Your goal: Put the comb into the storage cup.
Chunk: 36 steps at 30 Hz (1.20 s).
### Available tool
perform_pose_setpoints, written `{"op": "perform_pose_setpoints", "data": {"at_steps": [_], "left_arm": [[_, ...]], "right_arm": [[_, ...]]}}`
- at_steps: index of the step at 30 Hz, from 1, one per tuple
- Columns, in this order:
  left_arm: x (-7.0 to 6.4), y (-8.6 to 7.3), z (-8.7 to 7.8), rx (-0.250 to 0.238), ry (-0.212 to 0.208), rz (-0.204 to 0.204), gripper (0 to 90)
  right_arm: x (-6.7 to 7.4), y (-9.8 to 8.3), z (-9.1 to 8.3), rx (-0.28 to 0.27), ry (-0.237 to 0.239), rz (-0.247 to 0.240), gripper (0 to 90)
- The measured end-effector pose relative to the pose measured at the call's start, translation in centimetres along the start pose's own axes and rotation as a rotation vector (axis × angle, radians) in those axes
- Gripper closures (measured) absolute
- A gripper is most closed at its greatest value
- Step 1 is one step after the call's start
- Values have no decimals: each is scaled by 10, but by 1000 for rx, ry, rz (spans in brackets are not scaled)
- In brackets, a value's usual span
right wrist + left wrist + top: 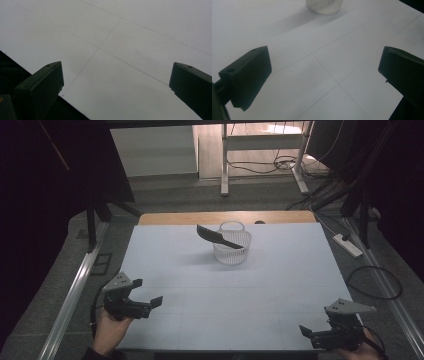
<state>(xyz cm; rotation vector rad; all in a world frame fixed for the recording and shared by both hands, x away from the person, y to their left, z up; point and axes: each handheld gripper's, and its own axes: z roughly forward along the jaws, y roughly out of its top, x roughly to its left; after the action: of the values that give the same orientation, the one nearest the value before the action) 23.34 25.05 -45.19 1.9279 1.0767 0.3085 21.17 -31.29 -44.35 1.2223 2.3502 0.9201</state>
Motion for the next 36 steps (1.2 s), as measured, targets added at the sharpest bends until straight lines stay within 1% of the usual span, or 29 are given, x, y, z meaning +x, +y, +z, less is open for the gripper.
{"op": "perform_pose_setpoints", "data": {"at_steps": [17, 27, 36], "left_arm": [[-7, -15, -16, 13, 47, 14, 0], [-9, -24, -25, 20, 51, -4, 0], [-12, -32, -32, 34, 68, -11, 0]], "right_arm": [[1, 0, 0, 1, -6, -2, 0], [1, 0, 0, -1, -14, -2, 0], [1, 0, 0, 1, -15, -4, 0]]}}
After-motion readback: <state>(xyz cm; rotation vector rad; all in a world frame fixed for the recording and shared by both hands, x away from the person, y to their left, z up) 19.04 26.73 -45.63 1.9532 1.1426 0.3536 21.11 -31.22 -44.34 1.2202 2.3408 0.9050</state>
